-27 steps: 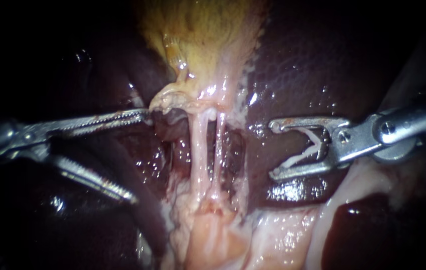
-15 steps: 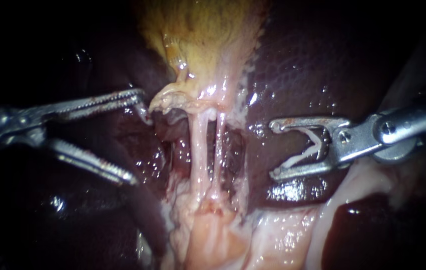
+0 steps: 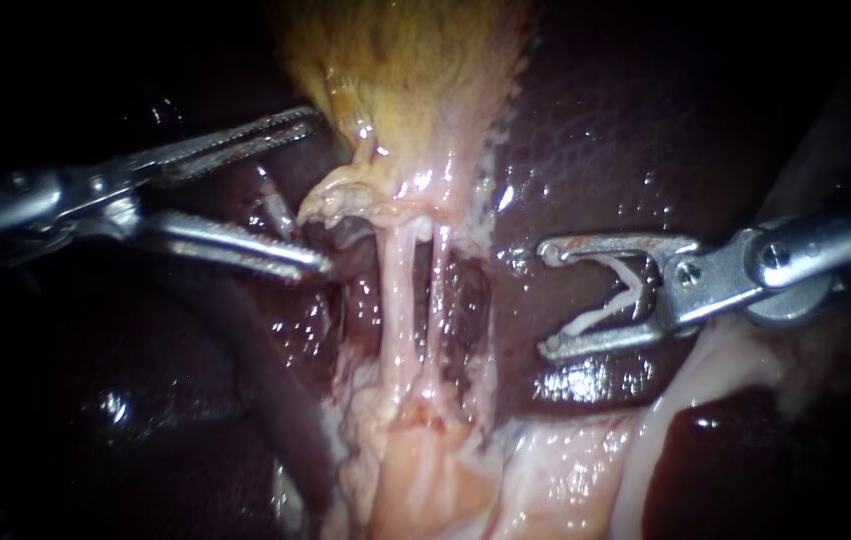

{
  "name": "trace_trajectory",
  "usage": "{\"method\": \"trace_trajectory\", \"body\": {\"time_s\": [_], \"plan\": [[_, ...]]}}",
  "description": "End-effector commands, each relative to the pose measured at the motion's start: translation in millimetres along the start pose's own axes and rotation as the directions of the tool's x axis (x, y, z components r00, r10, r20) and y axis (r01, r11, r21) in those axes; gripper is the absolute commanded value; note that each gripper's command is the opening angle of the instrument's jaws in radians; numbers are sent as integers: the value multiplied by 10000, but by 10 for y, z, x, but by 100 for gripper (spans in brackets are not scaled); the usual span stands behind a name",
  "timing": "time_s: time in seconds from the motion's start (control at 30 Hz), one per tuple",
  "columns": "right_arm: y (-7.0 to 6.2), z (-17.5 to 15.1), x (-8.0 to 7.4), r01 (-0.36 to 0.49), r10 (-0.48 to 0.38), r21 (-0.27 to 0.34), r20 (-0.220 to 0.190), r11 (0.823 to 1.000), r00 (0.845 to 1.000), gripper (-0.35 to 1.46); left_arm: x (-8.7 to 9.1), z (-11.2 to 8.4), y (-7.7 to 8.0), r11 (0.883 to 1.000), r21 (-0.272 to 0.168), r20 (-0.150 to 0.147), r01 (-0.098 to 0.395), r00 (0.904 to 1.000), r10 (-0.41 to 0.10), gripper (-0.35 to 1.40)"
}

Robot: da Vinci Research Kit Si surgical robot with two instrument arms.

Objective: Grabbing gallbladder

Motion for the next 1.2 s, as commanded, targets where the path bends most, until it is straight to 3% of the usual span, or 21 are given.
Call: {"method": "trace_trajectory", "body": {"time_s": [0.03,0.2,0.4,0.6,0.77,0.97,1.13,1.2], "plan": [[0,0,0,-1,1,-3,1,10000,10000,49,0,0,2,10000,3,5,-4,10000,4,73],[1,0,0,-3,3,-6,2,10000,10000,49,2,-1,6,9997,-181,-36,180,9998,-181,68],[1,0,-1,-3,3,-8,3,10000,10000,50,2,1,6,9993,-203,-39,301,9995,-302,49],[1,0,-1,-2,2,-8,3,10000,10000,50,2,-1,6,9983,-244,-41,536,9986,-537,14],[1,1,-1,-2,2,-10,4,10000,10000,50,3,-6,7,9975,-259,-37,657,9978,-658,-33],[1,1,-1,-2,2,-11,4,10000,10000,50,10,-15,14,9938,-74,-69,1108,9938,-1108,-35],[1,1,-2,4,-4,-12,5,10000,10000,50,16,-22,21,9908,-37,77,1355,9907,-1355,-35],[1,1,-2,3,-3,-12,5,10000,10000,50,25,-29,23,9901,-68,93,1402,9901,-1401,-35]]}}
